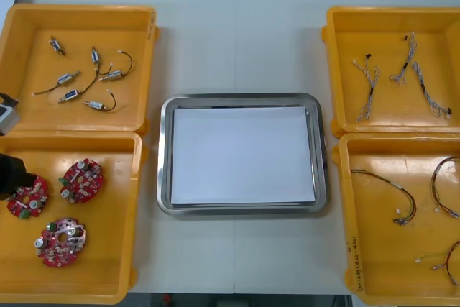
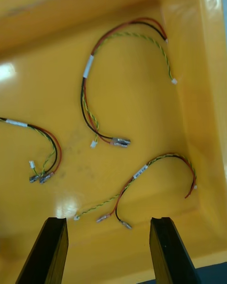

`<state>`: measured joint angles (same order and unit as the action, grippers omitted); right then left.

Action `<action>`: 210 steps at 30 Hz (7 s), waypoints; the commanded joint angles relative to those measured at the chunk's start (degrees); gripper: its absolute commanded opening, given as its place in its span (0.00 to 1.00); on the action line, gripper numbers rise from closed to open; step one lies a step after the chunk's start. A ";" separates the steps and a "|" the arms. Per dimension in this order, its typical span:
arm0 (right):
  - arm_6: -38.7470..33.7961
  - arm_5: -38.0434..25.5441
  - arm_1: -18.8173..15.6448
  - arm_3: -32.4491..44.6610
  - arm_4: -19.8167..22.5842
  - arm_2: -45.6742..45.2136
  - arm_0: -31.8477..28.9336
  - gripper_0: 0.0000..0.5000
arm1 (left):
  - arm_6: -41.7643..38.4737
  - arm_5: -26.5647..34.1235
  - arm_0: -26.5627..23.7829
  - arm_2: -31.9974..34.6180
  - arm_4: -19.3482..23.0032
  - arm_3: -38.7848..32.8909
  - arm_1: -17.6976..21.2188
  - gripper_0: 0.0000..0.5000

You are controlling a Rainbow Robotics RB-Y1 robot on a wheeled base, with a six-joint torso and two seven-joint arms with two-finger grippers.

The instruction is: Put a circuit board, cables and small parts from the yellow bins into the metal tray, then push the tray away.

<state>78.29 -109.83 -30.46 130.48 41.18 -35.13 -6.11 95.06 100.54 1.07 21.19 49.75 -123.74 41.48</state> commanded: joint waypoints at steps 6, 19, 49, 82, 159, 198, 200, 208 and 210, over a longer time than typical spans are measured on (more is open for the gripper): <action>-4.72 -0.17 2.77 1.80 -1.28 -2.22 -5.23 1.00 | 1.89 -9.66 7.72 -1.94 0.08 -1.41 3.87 1.00; -7.10 1.81 5.93 0.83 -3.74 -2.31 -5.76 1.00 | 2.15 -17.48 11.59 -5.20 -0.27 2.19 3.96 1.00; -10.79 18.60 5.93 -13.50 -6.90 6.39 -6.37 1.00 | 3.73 -21.96 11.94 -8.97 -2.20 7.99 3.96 1.00; -13.34 27.12 5.93 -21.67 -6.72 10.17 -7.51 1.00 | 4.52 -28.03 11.85 -11.79 -3.08 11.59 3.69 0.00; -11.40 -0.17 -1.18 3.29 0.83 -1.17 -5.67 0.00 | -29.31 9.46 -33.59 -31.39 0.87 -4.67 -3.69 0.00; 6.53 -0.17 -18.76 6.89 17.18 0.85 4.17 0.00 | -50.50 -1.40 -39.04 -62.68 -19.08 8.69 -17.49 0.01; 8.02 -0.17 -19.47 6.98 17.36 2.00 5.23 0.00 | -50.94 -2.10 -39.04 -63.38 -19.43 9.57 -17.49 0.00; 8.19 -0.17 -21.49 9.18 18.24 6.74 7.87 0.00 | -51.81 -5.26 -37.19 -64.26 -21.01 10.27 -17.31 0.00; 8.19 -0.17 -21.75 9.71 18.41 7.89 8.22 0.00 | -51.99 -5.18 -37.11 -64.35 -21.01 10.27 -17.31 0.00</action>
<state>85.62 -109.77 -49.57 137.93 58.80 -29.28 0.43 46.65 96.04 -35.85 -42.44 29.46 -112.78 25.48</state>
